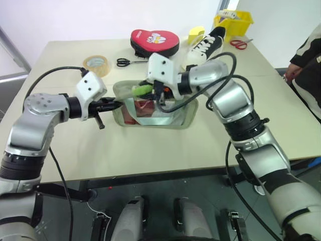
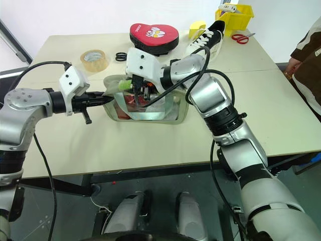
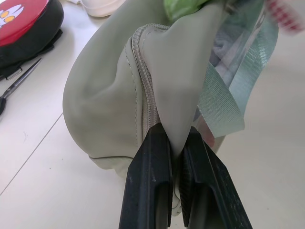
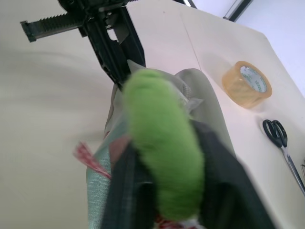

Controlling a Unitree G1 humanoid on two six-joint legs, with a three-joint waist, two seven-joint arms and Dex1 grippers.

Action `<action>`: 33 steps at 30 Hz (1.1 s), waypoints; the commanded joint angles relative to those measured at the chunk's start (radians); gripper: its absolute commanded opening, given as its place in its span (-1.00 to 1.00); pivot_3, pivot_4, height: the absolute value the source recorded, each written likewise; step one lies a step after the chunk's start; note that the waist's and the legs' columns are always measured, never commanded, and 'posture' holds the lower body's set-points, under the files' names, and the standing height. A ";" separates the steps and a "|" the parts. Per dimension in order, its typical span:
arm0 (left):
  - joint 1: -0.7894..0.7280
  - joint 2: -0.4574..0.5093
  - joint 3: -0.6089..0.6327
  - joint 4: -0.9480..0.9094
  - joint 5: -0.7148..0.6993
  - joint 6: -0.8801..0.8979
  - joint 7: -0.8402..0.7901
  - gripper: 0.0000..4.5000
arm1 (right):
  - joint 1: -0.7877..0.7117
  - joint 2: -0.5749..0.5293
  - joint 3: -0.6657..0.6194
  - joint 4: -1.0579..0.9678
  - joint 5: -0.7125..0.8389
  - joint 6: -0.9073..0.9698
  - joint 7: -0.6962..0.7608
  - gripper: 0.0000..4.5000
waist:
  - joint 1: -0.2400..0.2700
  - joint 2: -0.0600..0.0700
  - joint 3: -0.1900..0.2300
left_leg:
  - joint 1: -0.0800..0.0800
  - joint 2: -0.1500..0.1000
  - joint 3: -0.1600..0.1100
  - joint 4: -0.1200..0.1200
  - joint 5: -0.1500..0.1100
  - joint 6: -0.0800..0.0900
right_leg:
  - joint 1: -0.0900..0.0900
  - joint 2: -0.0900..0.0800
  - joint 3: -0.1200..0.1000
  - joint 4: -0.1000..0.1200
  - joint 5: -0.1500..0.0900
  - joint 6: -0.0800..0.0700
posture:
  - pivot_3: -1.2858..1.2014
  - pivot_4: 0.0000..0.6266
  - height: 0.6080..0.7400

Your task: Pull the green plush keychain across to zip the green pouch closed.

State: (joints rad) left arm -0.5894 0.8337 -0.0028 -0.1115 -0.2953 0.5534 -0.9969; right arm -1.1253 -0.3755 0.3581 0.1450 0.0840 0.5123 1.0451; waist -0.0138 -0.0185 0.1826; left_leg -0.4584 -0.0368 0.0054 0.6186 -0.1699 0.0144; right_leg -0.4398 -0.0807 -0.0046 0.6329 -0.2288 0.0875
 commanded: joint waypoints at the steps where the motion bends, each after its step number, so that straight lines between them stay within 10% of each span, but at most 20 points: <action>1: 0.001 0.004 -0.001 -0.007 0.000 -0.004 -0.004 -1.00 | -0.045 -0.012 -0.080 -0.064 0.053 0.074 -0.002 -0.99 | 0.001 0.000 0.000 | 0.000 0.000 0.000 0.000 0.000 0.000 | 0.000 0.000 0.000 0.000 0.000 0.000 | 0.03 -0.52 1.00; 12: 0.000 0.004 -0.008 -0.005 0.005 -0.007 -0.012 -1.00 | -0.024 -0.158 -0.273 0.015 0.049 0.203 -0.214 -0.99 | 0.004 0.000 0.000 | 0.000 0.000 0.000 0.000 -0.001 -0.002 | 0.000 -0.001 0.000 -0.001 0.000 0.000 | 0.03 -0.52 1.00; 24: -0.036 0.013 -0.030 0.038 0.014 -0.021 -0.043 -1.00 | 0.372 -0.482 -0.279 -0.208 -0.154 0.085 -0.353 -0.99 | 0.001 0.001 0.000 | 0.000 0.000 0.001 -0.001 0.000 0.001 | 0.000 -0.001 0.000 -0.002 0.000 -0.001 | 0.03 -0.52 1.00; 33: -0.089 -0.012 -0.070 0.089 0.027 -0.042 -0.057 -1.00 | 0.518 -0.092 -0.275 -0.091 -0.088 0.109 -0.572 -0.99 | -0.003 -0.001 0.000 | 0.005 0.001 0.001 0.002 0.001 0.003 | 0.007 0.000 0.000 -0.002 0.000 -0.001 | 0.03 -0.52 1.00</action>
State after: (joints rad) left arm -0.6655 0.8167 -0.0674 -0.0264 -0.2805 0.5179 -1.0486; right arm -0.5989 -0.4769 0.1071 0.0363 -0.0149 0.6319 0.5042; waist -0.0172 -0.0193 0.1821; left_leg -0.4526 -0.0359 0.0059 0.6202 -0.1684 0.0171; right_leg -0.4322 -0.0805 -0.0046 0.6310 -0.2290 0.0869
